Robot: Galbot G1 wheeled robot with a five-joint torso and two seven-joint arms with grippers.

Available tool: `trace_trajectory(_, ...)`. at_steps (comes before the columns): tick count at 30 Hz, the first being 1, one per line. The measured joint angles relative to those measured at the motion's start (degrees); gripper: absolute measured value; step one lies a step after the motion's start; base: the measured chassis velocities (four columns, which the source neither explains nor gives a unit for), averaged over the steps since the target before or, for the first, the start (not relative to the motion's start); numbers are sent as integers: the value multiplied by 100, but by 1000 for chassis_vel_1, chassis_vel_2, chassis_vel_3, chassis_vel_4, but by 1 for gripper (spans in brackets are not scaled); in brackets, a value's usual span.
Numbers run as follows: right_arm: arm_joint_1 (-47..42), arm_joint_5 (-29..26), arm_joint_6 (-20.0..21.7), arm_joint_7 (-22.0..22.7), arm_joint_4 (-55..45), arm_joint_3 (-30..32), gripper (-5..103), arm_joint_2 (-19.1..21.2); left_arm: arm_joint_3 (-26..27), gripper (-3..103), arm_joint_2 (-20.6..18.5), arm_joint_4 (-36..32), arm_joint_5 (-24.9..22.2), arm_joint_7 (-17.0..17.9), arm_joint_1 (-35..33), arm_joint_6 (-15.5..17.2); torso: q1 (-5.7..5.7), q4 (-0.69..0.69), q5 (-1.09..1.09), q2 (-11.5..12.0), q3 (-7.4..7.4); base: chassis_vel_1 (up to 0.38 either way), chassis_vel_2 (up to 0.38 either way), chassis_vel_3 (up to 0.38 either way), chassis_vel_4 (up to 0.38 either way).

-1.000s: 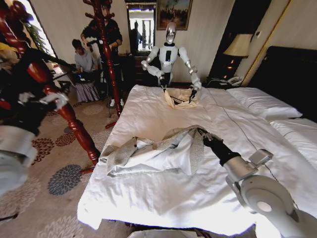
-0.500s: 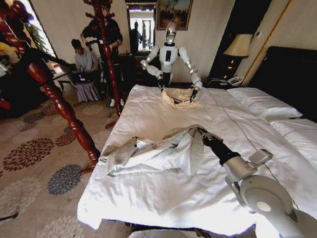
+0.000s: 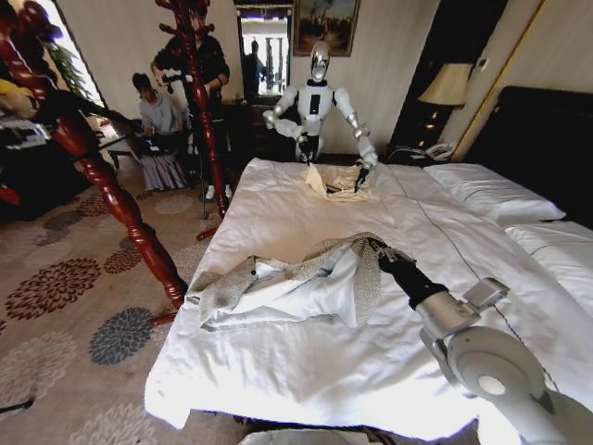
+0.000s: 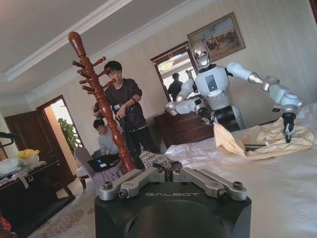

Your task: Pick up the clothes from the bed and hang them on the clothes hanger.

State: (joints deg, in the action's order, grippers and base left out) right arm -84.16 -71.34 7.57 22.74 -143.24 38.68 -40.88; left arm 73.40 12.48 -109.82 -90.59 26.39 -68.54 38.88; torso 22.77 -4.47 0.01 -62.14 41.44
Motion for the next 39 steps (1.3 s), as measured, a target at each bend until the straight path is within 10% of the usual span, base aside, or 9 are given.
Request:
trace_trajectory(18, 215, 45, -3, -23, 0, -371, 2, 55, -211, 99, -72, 305, -98, -212, -97, 31, 0, -1, 0, 0, 0, 0, 0, 0, 0)
trace_trajectory(39, 178, 63, -6, -36, 0, -332, 2, 43, -192, 27, -82, 222, -131, -310, -96, -103, -1, -3, 0, 0, 0, 0, 0, 0, 0)
